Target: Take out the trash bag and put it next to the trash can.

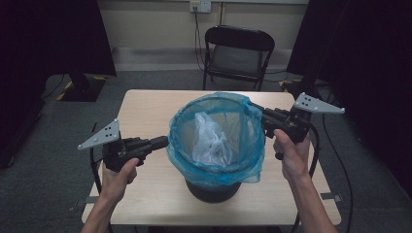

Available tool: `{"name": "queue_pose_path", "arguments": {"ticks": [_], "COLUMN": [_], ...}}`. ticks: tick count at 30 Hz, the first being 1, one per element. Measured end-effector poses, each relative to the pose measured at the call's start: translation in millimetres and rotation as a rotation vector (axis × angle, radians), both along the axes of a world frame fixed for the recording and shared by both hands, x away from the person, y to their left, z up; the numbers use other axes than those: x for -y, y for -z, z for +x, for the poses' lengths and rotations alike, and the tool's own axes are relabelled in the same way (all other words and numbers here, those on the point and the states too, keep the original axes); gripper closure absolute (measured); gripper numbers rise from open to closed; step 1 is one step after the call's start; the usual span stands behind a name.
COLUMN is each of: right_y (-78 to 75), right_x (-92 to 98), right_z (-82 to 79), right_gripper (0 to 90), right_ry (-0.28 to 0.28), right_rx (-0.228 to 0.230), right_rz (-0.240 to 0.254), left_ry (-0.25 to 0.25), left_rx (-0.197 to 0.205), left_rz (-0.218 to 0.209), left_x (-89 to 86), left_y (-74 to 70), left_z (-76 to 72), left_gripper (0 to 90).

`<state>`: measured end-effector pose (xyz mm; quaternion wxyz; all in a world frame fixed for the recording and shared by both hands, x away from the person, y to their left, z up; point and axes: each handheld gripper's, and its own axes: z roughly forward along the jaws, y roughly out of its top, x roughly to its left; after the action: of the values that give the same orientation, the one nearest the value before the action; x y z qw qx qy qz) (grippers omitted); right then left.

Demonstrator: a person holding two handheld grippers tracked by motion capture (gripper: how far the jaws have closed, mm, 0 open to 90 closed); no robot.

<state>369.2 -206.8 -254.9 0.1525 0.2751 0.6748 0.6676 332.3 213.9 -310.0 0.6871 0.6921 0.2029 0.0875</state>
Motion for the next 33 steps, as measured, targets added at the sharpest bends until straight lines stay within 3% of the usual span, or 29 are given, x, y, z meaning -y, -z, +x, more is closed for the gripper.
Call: {"name": "queue_pose_path", "arguments": {"ticks": [3,9,13,14,17,22,23,29,33], "right_y": [-5.5,-26.3,-38.1,-40.5,-41.8,-42.3,-42.4,-42.0,-36.0], "right_x": [-5.9,-23.8,-34.7,-40.7,-47.0,-56.9,-58.9,-61.7,-69.4], "right_z": [-0.2,-5.4,-11.0,-12.4,-14.7,-21.9,-22.9,-21.3,-17.6], "right_gripper": [84.0,82.3,79.9,77.4,71.7,51.5,48.2,44.9,52.4], "right_ry": [-0.038,-0.083,-0.121,-0.157,-0.189,-0.236,-0.257,-0.258,-0.255], "right_rx": [-0.006,0.022,0.045,0.042,0.047,0.046,0.040,0.032,0.018], "right_rz": [0.025,0.021,0.018,0.012,0.003,-0.067,-0.062,-0.080,-0.121], "left_ry": [0.005,0.050,0.080,0.096,0.106,0.113,0.108,0.117,0.157], "left_rx": [0.031,0.083,0.088,0.089,0.092,0.091,0.098,0.090,0.087], "left_rz": [-0.012,0.003,0.010,0.011,0.010,-0.001,0.002,-0.016,-0.025], "left_x": [6.9,38.9,63.3,73.9,83.2,95.1,99.4,100.9,103.6], "left_y": [-14.9,-53.4,-73.9,-81.8,-89.2,-97.7,-99.2,-103.4,-107.3], "left_z": [0.2,1.8,7.0,8.9,10.1,11.9,11.3,14.7,14.7], "left_gripper": [90.0,90.0,90.0,90.0,90.0,90.0,90.0,90.0,90.0]}}
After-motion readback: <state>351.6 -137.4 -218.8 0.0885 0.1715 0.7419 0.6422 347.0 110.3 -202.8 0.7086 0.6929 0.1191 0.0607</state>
